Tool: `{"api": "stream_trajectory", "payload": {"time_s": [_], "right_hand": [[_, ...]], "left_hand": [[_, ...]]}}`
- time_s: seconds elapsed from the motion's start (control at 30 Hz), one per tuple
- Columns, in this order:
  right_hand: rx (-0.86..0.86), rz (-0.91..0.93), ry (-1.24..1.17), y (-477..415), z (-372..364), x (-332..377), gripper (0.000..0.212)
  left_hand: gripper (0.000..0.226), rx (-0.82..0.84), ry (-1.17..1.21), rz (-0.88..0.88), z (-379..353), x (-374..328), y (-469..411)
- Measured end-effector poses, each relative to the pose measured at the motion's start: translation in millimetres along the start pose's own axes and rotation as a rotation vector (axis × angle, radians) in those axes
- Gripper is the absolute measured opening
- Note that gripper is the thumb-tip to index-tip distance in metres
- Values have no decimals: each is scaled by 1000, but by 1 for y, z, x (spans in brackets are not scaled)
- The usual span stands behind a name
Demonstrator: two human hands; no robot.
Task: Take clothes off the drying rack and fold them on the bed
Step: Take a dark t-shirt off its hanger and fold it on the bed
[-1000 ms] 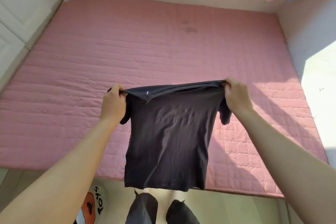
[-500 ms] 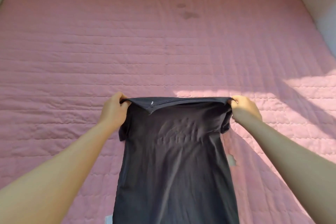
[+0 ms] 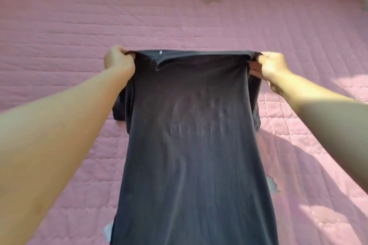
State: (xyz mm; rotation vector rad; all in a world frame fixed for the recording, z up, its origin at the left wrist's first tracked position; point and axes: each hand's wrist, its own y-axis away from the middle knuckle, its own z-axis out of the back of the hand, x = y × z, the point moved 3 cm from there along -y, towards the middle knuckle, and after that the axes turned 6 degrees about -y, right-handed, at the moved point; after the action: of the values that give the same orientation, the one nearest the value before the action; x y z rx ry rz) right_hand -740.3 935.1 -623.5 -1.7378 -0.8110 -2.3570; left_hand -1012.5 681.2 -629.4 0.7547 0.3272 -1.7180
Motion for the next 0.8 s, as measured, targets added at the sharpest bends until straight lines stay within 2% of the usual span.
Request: {"api": "stream_trajectory", "payload": {"time_s": [0.03, 0.13, 0.17, 0.23, 0.33, 0.4, 0.47, 0.53, 0.63, 0.73, 0.8], "right_hand": [[47, 7, 21, -3, -5, 2, 22], [193, -48, 94, 2, -17, -18, 60], [228, -57, 160, 9, -20, -32, 64], [275, -59, 362, 25, -25, -71, 59], [316, -44, 636, 63, -24, -133, 45], [394, 20, 802, 98, -20, -170, 45], [464, 57, 853, 141, -14, -204, 49], [488, 67, 915, 186, -1, -237, 55], [564, 141, 1109, 251, 20, -278, 76], [656, 142, 1162, 306, 42, -303, 86], [694, 139, 1230, 330, 55, -315, 92]], "left_hand": [[31, 12, -43, -55, -1, -5, -2], [64, 162, -150, -180, -14, 7, 6], [69, 215, -163, -214, -23, 21, 14], [69, 310, -194, -270, -43, 55, 36], [57, 423, -295, -331, -67, 106, 93], [53, 489, -341, -393, -77, 140, 140], [55, 546, -432, -495, -80, 180, 190], [66, 608, -536, -606, -77, 218, 240], [92, 698, -686, -712, -64, 265, 300], [111, 732, -753, -766, -47, 292, 335], [113, 723, -729, -744, -40, 301, 346]]}}
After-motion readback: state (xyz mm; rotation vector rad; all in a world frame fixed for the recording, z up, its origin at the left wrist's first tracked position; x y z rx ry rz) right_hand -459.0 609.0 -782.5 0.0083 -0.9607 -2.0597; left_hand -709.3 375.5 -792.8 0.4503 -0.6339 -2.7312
